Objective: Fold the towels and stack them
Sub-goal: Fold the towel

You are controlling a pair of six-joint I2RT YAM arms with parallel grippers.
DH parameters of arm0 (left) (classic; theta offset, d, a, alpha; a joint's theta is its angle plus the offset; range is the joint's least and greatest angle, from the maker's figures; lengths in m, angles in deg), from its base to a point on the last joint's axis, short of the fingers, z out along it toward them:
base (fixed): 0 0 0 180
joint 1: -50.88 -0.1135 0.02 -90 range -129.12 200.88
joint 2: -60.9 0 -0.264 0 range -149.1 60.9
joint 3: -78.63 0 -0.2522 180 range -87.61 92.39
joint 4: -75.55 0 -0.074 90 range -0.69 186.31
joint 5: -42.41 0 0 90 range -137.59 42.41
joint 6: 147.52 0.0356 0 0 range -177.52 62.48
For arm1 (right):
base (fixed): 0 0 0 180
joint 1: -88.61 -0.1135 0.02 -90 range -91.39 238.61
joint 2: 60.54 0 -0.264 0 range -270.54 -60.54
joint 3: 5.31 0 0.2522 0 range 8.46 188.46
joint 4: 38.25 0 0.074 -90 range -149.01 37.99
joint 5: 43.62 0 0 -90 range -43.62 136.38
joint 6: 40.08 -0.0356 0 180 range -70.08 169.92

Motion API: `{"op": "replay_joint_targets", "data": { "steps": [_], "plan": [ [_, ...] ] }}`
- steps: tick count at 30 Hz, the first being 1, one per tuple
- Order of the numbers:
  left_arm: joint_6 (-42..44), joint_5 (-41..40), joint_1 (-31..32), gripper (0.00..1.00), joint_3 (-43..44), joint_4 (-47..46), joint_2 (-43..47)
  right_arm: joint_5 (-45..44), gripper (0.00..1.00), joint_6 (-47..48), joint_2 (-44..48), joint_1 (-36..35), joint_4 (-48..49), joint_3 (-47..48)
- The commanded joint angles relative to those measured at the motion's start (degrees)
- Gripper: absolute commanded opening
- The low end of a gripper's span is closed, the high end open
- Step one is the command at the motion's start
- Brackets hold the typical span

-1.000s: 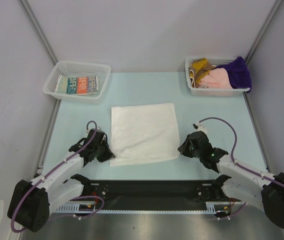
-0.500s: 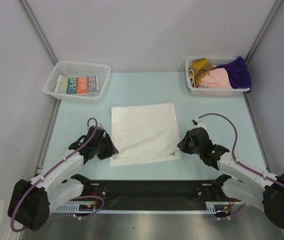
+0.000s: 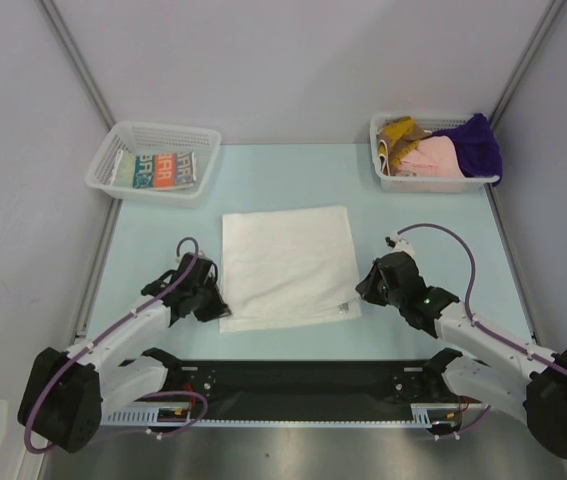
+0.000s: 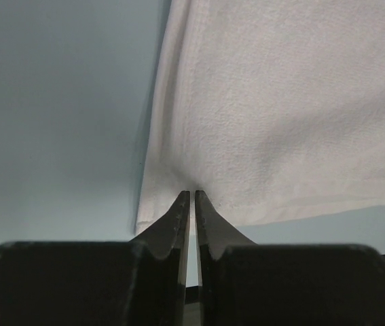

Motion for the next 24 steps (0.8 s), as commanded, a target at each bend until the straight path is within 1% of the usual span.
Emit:
{"op": "replay_joint_targets", "data": {
  "steps": [1,3,4,8,9,10,12,13,15,19,22,24],
  "plan": [
    [1.08,1.32,0.99,0.12,1.47,-3.03,-3.66,-0.53,0.03,1.09,-0.33,0.48,0.46,2.43],
    [1.26,1.33,1.17,0.14,2.69,-4.08,-5.34,-0.45,0.03,1.26,-0.5,0.57,0.46,2.69],
    [1.61,1.33,1.43,0.17,3.05,-4.52,-6.04,-0.45,0.03,1.26,-0.5,0.83,0.37,2.78],
    [2.84,0.01,1.43,0.23,4.72,-5.06,-9.38,-0.36,0.03,1.7,-1.03,1.36,0.37,3.13],
    [3.1,-0.17,1.43,0.26,5.07,-4.97,-10.09,-0.27,0.03,1.88,-1.12,1.54,0.28,3.22],
    [3.54,-0.52,1.52,0.34,5.07,-4.97,-10.18,-0.27,0.03,1.96,-1.12,1.8,0.37,3.4],
    [3.63,-0.43,1.43,0.39,5.07,-4.88,-10.18,0.26,0.03,2.49,-1.47,2.68,0.37,4.1],
    [3.72,-0.52,1.43,0.43,5.16,-4.71,-10.09,0.52,0.03,2.67,-1.64,3.12,0.46,4.8],
    [4.33,-0.52,1.43,0.45,5.69,-4.09,-9.4,0.87,0.04,3.45,-2.78,3.82,0.54,5.77],
    [5.04,-0.34,1.43,0.48,7.0,-1.81,-7.12,1.92,0.03,4.25,-5.6,4.53,0.72,7.7],
    [4.78,-0.78,1.43,0.48,7.53,0.48,-5.18,2.28,0.03,4.25,-6.65,4.61,1.6,7.62],
    [3.99,-0.09,1.43,0.45,7.01,1.71,-4.47,2.28,0.02,4.34,-6.74,4.7,1.95,7.44]
  ]
}}
